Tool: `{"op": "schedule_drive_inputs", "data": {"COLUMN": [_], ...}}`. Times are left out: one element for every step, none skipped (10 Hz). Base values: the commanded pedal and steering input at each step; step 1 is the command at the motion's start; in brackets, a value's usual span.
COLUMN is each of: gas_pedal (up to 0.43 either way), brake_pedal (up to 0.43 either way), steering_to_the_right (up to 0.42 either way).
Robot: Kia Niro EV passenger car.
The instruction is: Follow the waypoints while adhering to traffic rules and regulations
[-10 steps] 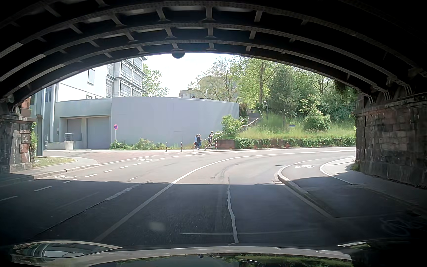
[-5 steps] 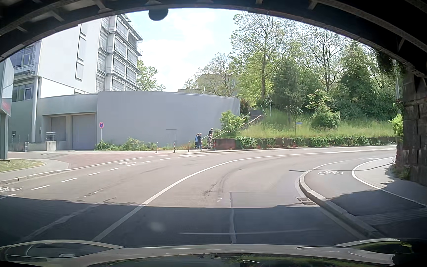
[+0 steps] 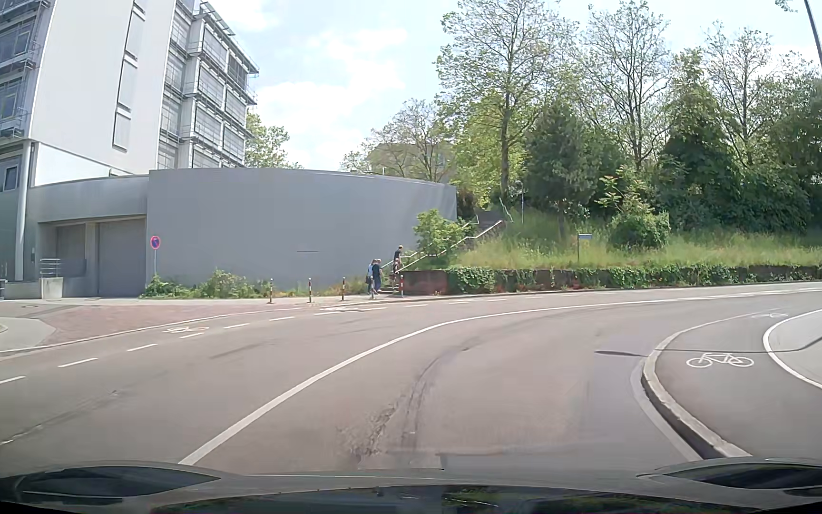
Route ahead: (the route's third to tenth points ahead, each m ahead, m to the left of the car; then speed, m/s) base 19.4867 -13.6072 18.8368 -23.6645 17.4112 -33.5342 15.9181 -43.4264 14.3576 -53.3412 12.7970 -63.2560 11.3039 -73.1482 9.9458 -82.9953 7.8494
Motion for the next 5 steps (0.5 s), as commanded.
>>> {"op": "schedule_drive_inputs", "data": {"gas_pedal": [0.000,0.000,0.000,0.000,0.000], "brake_pedal": [0.000,0.000,0.000,0.000,0.000], "steering_to_the_right": [0.084,0.109,0.129,0.154,0.172]}}
